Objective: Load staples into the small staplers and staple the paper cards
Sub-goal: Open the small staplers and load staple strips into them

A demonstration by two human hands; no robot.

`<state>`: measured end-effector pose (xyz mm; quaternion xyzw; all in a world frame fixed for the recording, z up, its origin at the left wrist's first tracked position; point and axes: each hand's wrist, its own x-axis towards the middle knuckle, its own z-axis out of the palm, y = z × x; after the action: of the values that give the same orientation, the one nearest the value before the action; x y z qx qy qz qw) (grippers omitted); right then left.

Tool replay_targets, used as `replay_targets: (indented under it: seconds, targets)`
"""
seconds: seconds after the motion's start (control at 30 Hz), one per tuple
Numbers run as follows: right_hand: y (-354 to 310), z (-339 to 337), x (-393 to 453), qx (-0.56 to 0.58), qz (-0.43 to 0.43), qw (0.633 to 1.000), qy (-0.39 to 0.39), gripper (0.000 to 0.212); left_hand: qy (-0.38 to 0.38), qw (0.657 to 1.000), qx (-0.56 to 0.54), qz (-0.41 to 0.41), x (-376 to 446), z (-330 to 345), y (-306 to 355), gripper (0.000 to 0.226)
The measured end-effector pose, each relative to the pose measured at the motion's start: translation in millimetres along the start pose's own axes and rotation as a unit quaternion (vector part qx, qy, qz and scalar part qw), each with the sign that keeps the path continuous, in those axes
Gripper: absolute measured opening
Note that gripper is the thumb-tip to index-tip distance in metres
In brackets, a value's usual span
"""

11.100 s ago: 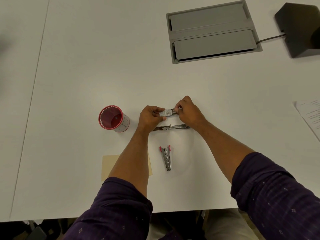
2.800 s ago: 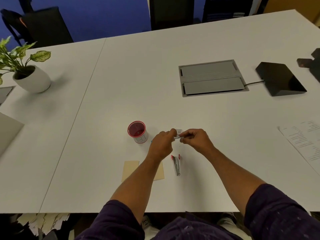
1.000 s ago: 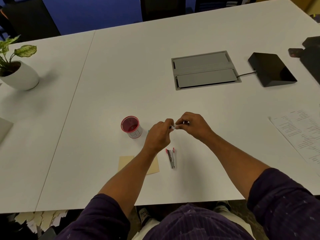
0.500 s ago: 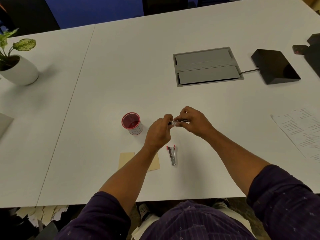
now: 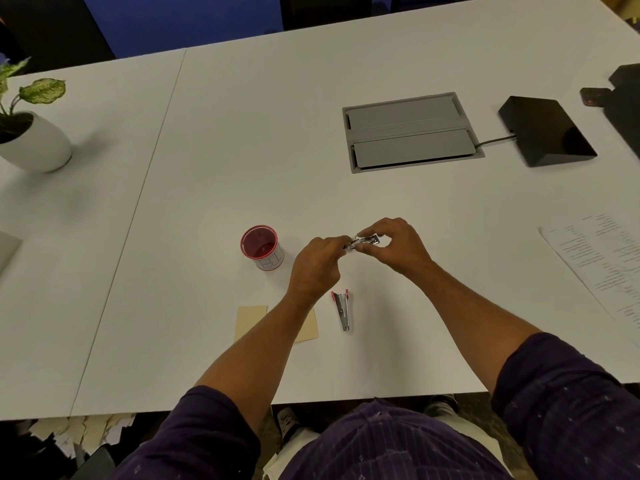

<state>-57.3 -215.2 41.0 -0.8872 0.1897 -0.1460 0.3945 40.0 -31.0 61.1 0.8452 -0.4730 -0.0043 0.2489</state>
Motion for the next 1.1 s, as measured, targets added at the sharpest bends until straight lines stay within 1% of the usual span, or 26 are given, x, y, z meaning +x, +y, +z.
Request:
replay_targets:
  seconds: [0.1, 0.27, 0.37, 0.43, 0.47, 0.57, 0.77, 0.83, 0.9, 0.97, 1.03, 1.1]
  targets:
    - [3, 2, -3, 0.041, 0.025, 0.998, -0.026, 0.022, 0.000, 1.000, 0.009, 0.013, -1, -1, 0, 0.029]
    - [2, 2, -5, 0.067, 0.036, 0.996, -0.037, 0.017, -0.011, 1.000, 0.005, 0.004, -1, -1, -1, 0.029]
    - [0, 1, -3, 0.083, 0.046, 0.994, -0.050, 0.017, -0.028, 1.000, -0.001, -0.012, -1, 0, -1, 0.042]
    - [-2, 0, -2, 0.099, 0.052, 0.992, -0.057, 0.020, -0.030, 1.000, 0.008, 0.006, -2, 1, -1, 0.054]
    - [-3, 0, -2, 0.106, 0.054, 0.991, -0.058, 0.022, -0.029, 0.999, 0.014, 0.018, -2, 2, -2, 0.056]
    - [-4, 0, -1, 0.120, 0.061, 0.989, -0.056, 0.025, -0.031, 0.999, 0.020, 0.028, -2, 3, -2, 0.053]
    - [-3, 2, 1, 0.113, 0.071, 0.989, -0.062, 0.020, -0.042, 0.999, 0.014, 0.021, -1, 3, -4, 0.045]
    - [-4, 3, 1, 0.115, 0.073, 0.989, -0.061, 0.020, -0.038, 0.999, 0.018, 0.028, -1, 3, -5, 0.048]
    - [-6, 3, 2, 0.116, 0.074, 0.989, -0.061, 0.021, -0.035, 0.998, 0.026, 0.045, -1, 3, -7, 0.057]
    - [-8, 3, 2, 0.118, 0.069, 0.988, -0.066, 0.021, -0.039, 0.997, 0.031, 0.058, -2, 4, -10, 0.061]
    - [-10, 2, 3, 0.123, 0.064, 0.988, -0.071, 0.020, -0.049, 0.997, 0.023, 0.049, -2, 5, -10, 0.054]
    - [-11, 2, 2, 0.128, 0.064, 0.987, -0.074, 0.019, -0.056, 0.998, 0.012, 0.030, -3, 5, -11, 0.043]
